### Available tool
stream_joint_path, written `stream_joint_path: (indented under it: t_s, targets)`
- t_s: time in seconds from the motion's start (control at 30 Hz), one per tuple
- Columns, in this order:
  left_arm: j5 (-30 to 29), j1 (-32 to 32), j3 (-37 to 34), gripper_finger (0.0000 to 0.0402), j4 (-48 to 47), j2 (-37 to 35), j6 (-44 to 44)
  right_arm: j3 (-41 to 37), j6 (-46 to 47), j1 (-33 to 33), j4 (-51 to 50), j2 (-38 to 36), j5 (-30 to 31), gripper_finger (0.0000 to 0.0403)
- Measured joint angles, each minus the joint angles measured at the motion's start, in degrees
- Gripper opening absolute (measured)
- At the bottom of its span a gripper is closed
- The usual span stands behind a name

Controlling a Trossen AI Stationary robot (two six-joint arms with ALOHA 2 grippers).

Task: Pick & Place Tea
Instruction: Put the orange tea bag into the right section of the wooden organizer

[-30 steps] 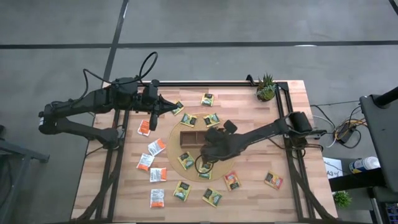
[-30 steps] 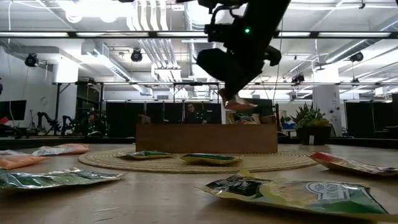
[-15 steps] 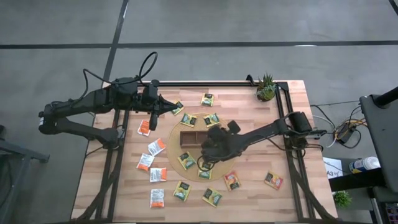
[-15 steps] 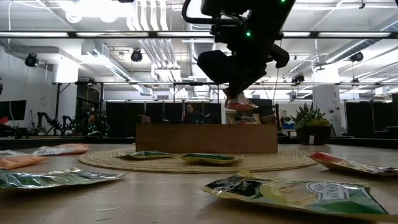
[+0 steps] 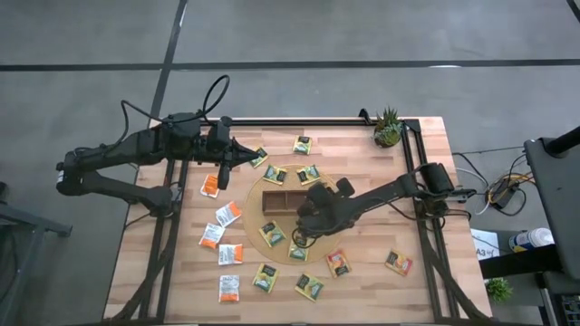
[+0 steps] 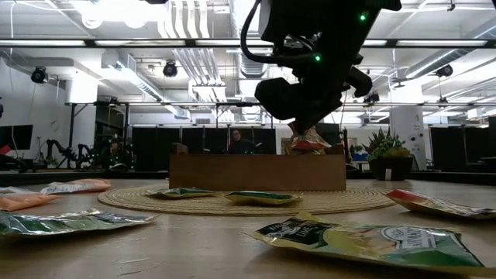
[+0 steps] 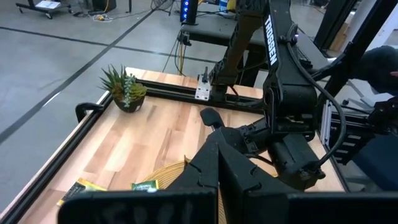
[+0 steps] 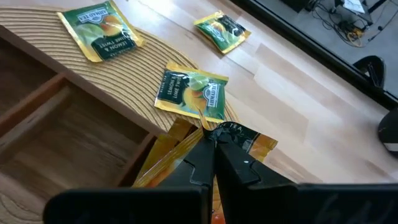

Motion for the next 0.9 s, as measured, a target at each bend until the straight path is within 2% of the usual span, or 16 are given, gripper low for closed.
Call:
stream_joint_path:
  t_s: [0.47, 0.9]
  targets:
    - [-0.01, 0.00, 0.00, 0.0002, 0.02, 0.00, -0.21, -0.04, -2.97, 0.00, 0.37, -0.14, 1.22, 0.0014]
    - [-0.02, 0.00, 0.00, 0.0002, 0.02, 0.00, -0.45, -0.04, -0.41, -0.02, 0.87, -0.14, 0.86, 0.0098]
